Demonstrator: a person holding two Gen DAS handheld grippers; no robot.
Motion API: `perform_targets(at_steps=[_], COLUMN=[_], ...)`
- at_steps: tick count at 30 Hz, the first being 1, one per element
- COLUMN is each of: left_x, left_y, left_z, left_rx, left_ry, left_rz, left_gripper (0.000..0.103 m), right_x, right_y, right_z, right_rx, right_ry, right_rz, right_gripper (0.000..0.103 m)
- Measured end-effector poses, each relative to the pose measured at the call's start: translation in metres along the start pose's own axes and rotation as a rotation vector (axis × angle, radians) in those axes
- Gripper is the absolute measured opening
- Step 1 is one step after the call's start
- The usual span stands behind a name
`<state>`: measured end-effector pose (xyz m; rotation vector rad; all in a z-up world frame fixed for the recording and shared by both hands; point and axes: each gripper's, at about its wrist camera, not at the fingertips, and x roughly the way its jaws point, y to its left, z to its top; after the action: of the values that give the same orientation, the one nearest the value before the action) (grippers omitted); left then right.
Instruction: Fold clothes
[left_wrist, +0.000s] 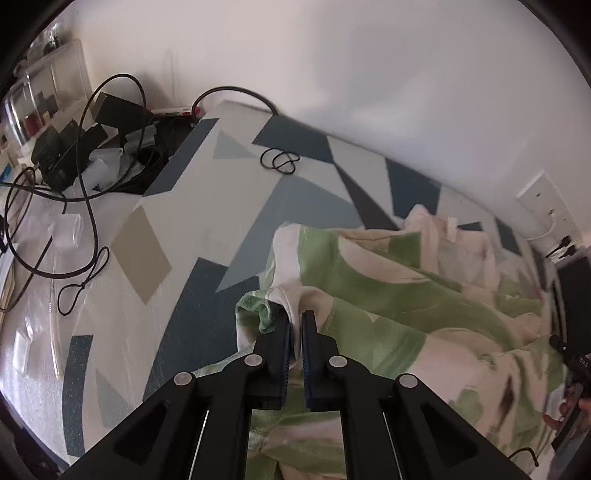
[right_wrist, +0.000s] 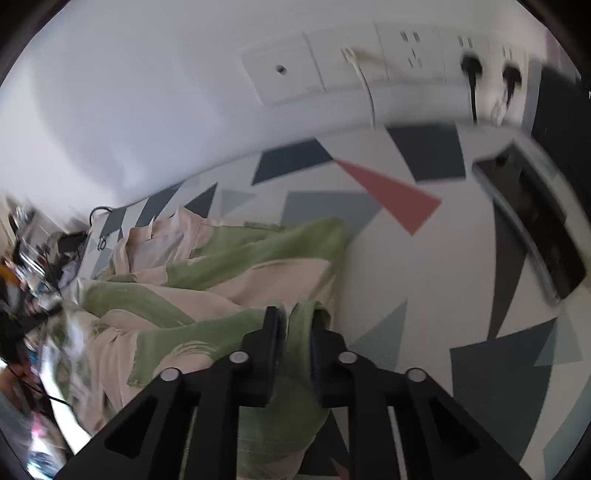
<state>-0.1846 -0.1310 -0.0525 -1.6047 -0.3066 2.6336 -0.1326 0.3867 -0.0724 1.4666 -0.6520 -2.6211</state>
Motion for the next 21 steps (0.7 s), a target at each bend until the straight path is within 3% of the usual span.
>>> perform_targets(at_steps=[1, 2, 3, 5, 7, 13, 18, 21], left_x=[-0.006, -0.013, -0.018, -0.032, -0.048, -0.076, -0.05, -0.023], left_y=[0.003, 0.006, 0.007, 0.003, -0.004, -0.024, -0.09, -0.145], left_z=[0.002, 0.004, 0.006, 0.007, 0.006, -0.004, -0.045, -0.074], left_rx=[-0.009, -0.017, -0.013, 0.029, 0.064, 0.13, 0.272, 0.385], left_ry=[-0.005, -0.01, -0.006, -0.036, -0.084, -0.137, 0.072, 0.209], left_rz=[-0.02, -0.032, -0.019, 0.015, 0.001, -0.149, -0.438, -0.517], left_gripper=[0.013, 0.024, 0.029, 0.03, 0.03, 0.03, 0.03, 0.03], right_x=[-0.004, -0.01, -0.019, -0.04, -0.06, -0.078, -0.06, -0.05], right_y=[-0.006, -0.012, -0.018, -0.028, -0.036, 0.011, 0.045, 0.044], right_z=[0.003, 0.006, 0.007, 0.007, 0.003, -0.042, -0.086, -0.091], right_rx=[0.034, 0.061, 0.092, 0.148, 0.192, -0.09, -0.277, -0.262], right_ry=[0.004, -0.002, -0.025, -0.074, -0.114, -0.073, 0.01, 0.009], right_rz=[0.029, 0.045, 0.048, 0.061, 0.098, -0.028, -0.166, -0.197], right_gripper=[0.023, 0.032, 0.048, 0.058, 0.06, 0.06, 0.06, 0.06])
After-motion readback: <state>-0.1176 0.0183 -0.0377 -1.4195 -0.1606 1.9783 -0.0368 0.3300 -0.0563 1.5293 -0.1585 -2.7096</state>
